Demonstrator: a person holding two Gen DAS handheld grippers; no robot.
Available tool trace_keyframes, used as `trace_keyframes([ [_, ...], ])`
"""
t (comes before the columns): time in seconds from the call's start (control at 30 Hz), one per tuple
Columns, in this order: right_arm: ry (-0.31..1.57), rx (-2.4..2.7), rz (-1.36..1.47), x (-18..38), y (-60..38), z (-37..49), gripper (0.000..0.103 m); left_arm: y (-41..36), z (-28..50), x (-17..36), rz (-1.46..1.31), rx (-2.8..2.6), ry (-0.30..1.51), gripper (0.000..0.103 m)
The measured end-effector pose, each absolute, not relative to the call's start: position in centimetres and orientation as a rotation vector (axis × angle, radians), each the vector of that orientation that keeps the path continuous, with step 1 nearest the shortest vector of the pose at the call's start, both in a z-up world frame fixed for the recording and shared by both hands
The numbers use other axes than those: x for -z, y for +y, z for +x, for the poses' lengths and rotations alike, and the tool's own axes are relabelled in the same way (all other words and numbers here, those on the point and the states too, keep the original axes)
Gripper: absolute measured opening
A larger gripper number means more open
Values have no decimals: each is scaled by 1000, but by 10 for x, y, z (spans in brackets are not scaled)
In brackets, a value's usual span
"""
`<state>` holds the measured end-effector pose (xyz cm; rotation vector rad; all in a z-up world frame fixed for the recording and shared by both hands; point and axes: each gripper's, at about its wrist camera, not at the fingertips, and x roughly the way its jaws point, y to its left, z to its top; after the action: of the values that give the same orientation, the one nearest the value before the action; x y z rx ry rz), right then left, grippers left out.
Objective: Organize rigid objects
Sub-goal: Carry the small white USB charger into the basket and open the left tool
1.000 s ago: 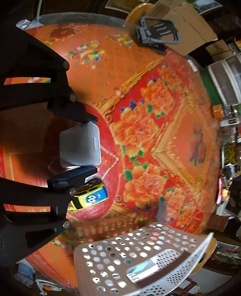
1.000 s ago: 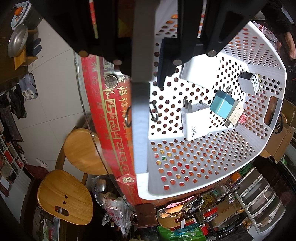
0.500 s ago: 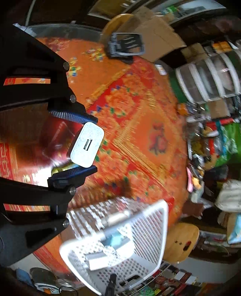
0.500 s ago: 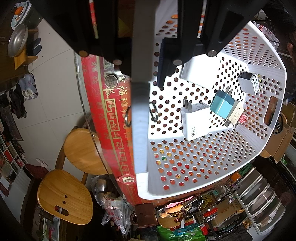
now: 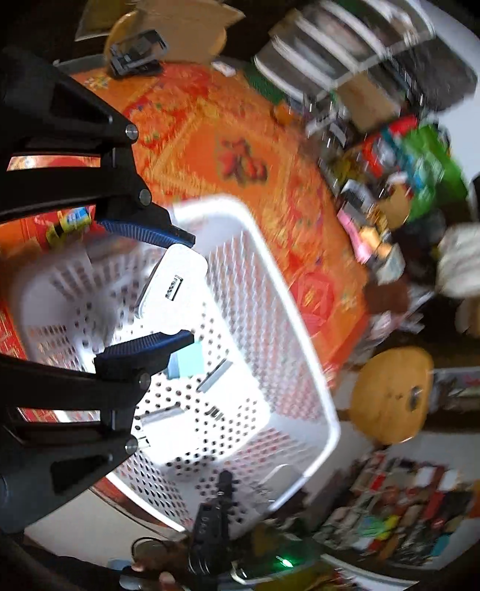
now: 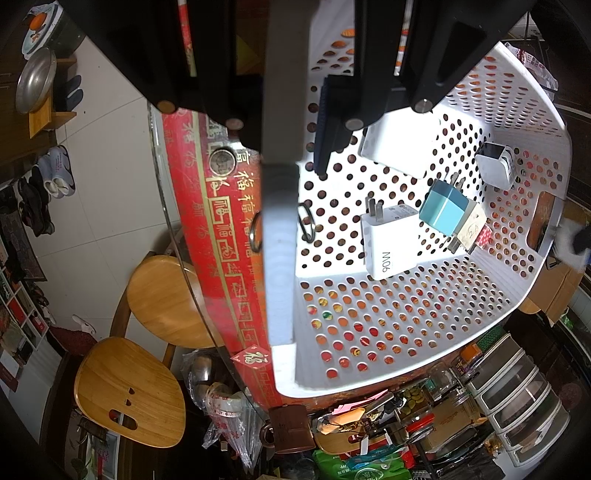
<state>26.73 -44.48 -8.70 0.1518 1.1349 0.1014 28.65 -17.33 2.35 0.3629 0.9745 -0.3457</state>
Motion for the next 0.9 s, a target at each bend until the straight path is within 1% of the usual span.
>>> trace_keyframes([
  [0.17, 1135, -102, 150, 87, -444, 267, 19, -212, 302, 10, 449, 354, 1044, 43],
  [0.37, 1135, -102, 149, 87, -444, 267, 19, -230, 314, 31, 504, 350, 1088, 43],
  [0.67, 1135, -102, 151, 87, -444, 267, 19, -239, 325, 53, 539, 346, 1142, 43],
  [0.9, 1135, -102, 150, 87, -444, 267, 20, -239, 327, 56, 533, 349, 1147, 43],
])
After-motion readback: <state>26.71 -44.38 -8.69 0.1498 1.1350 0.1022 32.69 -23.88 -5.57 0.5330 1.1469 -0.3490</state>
